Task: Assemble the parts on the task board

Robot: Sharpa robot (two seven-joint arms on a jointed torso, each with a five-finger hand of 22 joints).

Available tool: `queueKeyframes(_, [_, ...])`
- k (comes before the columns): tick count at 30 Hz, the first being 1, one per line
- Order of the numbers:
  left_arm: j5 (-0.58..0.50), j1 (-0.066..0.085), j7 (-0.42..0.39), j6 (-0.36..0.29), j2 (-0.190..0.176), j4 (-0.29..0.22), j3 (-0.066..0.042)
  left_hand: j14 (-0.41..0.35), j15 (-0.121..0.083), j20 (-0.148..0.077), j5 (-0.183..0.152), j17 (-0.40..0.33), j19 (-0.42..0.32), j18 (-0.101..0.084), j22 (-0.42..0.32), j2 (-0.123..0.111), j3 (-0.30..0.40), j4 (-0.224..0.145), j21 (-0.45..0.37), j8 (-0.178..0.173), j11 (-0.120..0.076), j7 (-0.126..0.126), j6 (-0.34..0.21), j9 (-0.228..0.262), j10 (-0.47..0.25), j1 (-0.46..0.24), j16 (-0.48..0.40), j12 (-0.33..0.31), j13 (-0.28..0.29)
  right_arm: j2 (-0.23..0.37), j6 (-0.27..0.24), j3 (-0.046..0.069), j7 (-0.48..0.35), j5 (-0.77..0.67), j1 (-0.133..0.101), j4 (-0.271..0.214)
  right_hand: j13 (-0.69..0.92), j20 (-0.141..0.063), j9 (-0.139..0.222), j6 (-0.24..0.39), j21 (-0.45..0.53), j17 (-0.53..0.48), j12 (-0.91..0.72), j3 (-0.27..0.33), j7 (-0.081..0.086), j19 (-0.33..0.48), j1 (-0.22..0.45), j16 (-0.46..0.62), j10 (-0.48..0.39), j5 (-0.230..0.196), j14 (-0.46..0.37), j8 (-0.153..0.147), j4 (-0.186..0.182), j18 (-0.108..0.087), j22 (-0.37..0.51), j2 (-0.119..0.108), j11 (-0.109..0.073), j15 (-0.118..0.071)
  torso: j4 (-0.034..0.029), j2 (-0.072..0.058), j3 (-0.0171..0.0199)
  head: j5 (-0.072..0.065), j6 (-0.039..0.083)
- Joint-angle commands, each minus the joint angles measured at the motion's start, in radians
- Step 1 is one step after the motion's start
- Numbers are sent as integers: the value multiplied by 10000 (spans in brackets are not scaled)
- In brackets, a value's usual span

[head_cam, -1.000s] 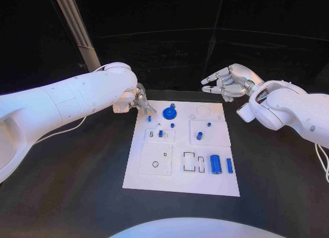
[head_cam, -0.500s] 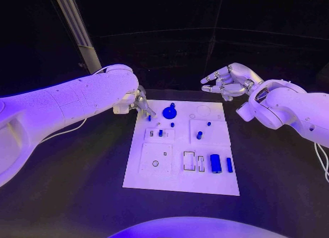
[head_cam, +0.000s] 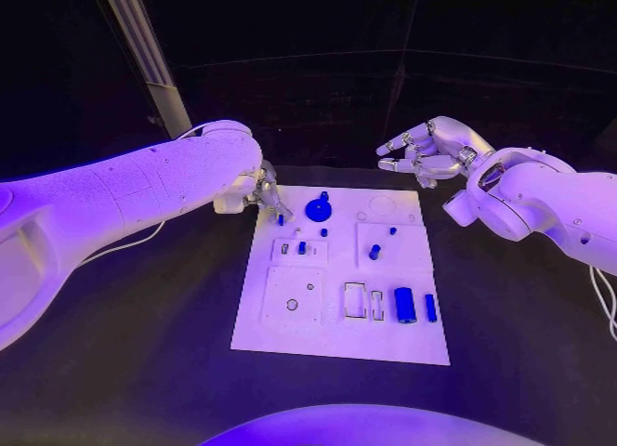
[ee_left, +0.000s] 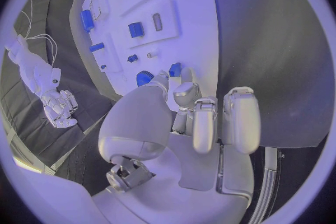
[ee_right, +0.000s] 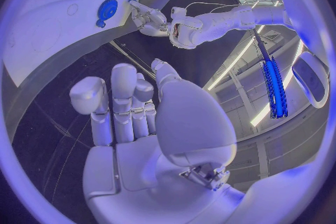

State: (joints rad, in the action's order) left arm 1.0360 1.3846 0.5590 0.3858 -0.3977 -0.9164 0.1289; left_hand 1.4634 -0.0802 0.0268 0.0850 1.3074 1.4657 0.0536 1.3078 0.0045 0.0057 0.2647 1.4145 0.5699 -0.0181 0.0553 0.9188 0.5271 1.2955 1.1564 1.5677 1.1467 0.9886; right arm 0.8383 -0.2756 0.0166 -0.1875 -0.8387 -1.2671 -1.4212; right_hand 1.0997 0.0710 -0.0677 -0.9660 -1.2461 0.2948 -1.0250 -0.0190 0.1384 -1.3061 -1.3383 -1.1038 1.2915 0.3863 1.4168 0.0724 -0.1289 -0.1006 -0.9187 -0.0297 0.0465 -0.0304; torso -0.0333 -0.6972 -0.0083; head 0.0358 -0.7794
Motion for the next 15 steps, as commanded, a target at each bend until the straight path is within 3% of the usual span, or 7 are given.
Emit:
queueKeyframes(1, [77,10,-166,111,20,8,-1,1074,-4,19,61,2634,273,-57,561,65,49,-78,49,43,-9,-18,86,-24,70,162,31,40,-19,-20,80,8,-92,-10,-16,-1,-4,23,-1,16,48,14,47,-36,32,55,75,29,-64,16,-62,9,-51,-186,1,27,26,-19,3,-2,-6,4,-15])
queueKeyframes(7, [26,5,-263,98,44,20,-1,1074,-18,4,52,2634,275,-59,573,332,318,-310,48,17,-27,-37,90,-87,80,553,31,35,-35,-42,88,8,-93,-10,-16,12,-9,23,-2,15,55,9,51,-44,32,59,71,36,-66,25,-64,11,-51,-188,12,36,25,-19,2,0,-4,0,-37])
queueKeyframes(14, [-74,-6,-389,94,77,54,-1,1074,-55,-32,-21,2634,273,-57,579,647,926,-832,37,-44,-75,-86,55,-179,68,1241,31,-4,-77,-57,97,8,-94,-10,-16,22,-11,23,-2,14,58,7,52,-47,32,61,69,39,-67,29,-65,11,-51,-189,17,40,25,-20,9,2,-1,-7,-61])
queueKeyframes(15, [-107,-11,-424,102,83,60,-1,1074,-58,-41,-40,2634,267,-54,567,798,1163,-937,23,-71,-83,-86,32,-210,62,1376,31,-20,-94,-59,102,8,-93,-10,-16,23,-11,23,-2,14,58,7,52,-47,32,61,69,39,-67,29,-65,11,-51,-189,17,40,25,-20,8,3,0,-8,-64])
